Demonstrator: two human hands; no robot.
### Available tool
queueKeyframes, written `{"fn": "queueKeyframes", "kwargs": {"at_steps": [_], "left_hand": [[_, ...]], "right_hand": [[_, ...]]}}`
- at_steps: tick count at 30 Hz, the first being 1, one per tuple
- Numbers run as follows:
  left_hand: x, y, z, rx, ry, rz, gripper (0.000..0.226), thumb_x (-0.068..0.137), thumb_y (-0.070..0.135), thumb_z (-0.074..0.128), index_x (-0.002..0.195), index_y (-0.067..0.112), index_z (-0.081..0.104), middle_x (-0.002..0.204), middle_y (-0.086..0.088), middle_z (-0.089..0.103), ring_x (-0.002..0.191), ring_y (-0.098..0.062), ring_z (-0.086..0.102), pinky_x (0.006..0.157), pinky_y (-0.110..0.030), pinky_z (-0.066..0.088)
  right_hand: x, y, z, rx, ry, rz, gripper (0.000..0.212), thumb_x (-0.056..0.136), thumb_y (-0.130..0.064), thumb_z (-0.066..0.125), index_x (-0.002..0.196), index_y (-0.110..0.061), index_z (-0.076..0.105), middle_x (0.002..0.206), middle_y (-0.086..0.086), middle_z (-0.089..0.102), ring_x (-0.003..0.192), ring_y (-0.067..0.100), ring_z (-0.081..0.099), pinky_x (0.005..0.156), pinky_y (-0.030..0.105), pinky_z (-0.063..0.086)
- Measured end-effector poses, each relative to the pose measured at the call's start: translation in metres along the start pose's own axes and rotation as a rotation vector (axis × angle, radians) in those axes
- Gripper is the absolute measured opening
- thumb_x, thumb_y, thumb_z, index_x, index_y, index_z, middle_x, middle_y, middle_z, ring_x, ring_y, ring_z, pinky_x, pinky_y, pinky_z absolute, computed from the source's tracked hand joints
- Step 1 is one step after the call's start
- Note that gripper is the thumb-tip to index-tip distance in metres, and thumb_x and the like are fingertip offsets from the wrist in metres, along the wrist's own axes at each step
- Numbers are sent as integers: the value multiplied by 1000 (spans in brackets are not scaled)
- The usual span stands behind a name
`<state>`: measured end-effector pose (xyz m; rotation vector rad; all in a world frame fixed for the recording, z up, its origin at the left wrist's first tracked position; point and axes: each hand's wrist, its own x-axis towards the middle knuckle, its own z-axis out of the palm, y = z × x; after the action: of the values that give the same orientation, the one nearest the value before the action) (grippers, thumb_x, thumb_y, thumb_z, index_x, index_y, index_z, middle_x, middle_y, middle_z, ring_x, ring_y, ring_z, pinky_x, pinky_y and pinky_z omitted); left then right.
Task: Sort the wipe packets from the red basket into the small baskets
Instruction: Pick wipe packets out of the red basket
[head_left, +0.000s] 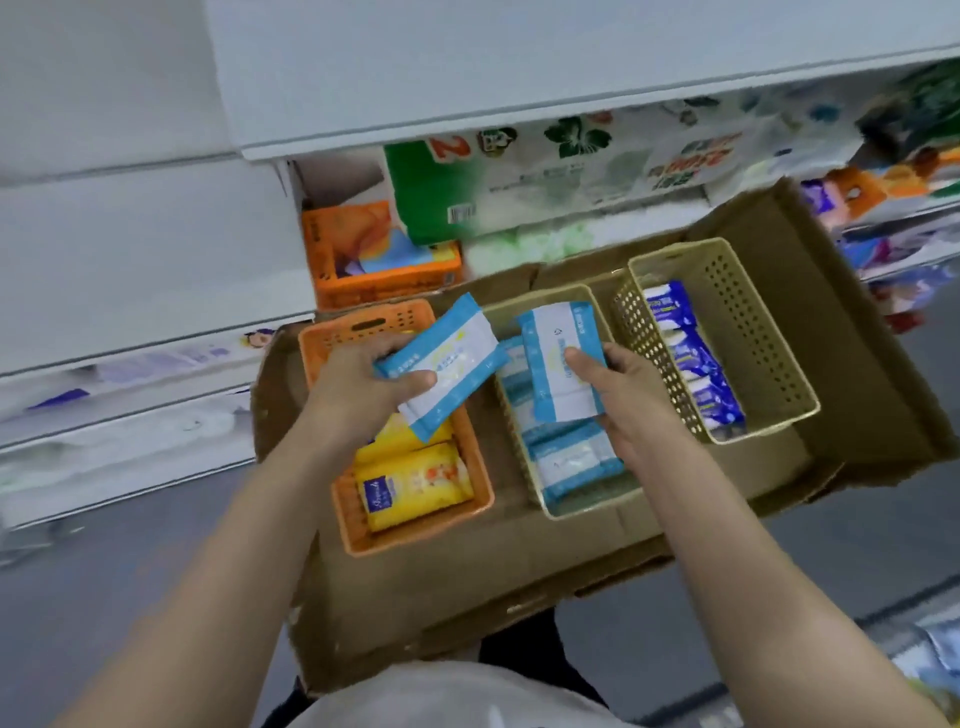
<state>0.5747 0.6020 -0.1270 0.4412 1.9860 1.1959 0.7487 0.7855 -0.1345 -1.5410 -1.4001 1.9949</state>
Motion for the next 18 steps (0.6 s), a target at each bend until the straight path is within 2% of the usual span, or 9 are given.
{"fn": "queueKeyframes", "kwargs": {"at_steps": [3,5,7,9,12,16,18], "left_hand": [[0,-2,34,-104,114,-83,37,79,15,79,114,19,65,105,-3,69,76,-10,67,65,-24,53],[6,-4,53,-135,196,-125,31,77,16,81,101,22,63,107,-7,68,80,-14,66,67,-30,52],[11,-4,66,-177,270,-160,28,78,13,80,94,22,60,105,-6,66,82,-15,64,67,-29,50],[13,-4,73,-204,319,-173,26,80,13,78,96,20,59,102,-3,65,80,-12,64,64,-25,48],[16,-3,76,-222,399,-185,25,83,16,76,103,18,61,95,1,66,76,-9,64,60,-22,47],[22,-10,74,-211,472,-216,25,84,18,76,104,17,61,98,-1,67,77,-8,63,58,-21,46],[22,-13,75,-211,477,-220,26,84,16,75,105,15,62,101,-4,67,78,-8,64,55,-17,47]], "right_hand": [[29,-17,-30,-154,-88,-37,16,90,-9,69,105,-5,67,92,7,74,76,17,73,62,30,60],[52,-24,-42,-269,-121,-64,23,88,-9,72,109,-5,64,94,4,72,70,10,70,57,21,57],[76,-25,-49,-397,-151,-91,29,84,-11,76,109,-5,63,99,7,72,78,15,69,65,24,58],[97,-21,-52,-499,-165,-131,27,80,-13,80,102,-8,65,100,7,73,84,20,70,71,33,57],[123,-15,-50,-740,-189,-227,19,79,-18,81,92,-19,67,94,-3,70,85,15,66,72,27,51],[149,-6,-40,-1158,-306,-339,28,84,-30,75,109,-18,72,104,0,70,96,17,65,78,30,48],[156,-6,-30,-1282,-363,-427,30,87,-31,70,114,-19,71,111,1,70,102,20,64,79,31,46]]}}
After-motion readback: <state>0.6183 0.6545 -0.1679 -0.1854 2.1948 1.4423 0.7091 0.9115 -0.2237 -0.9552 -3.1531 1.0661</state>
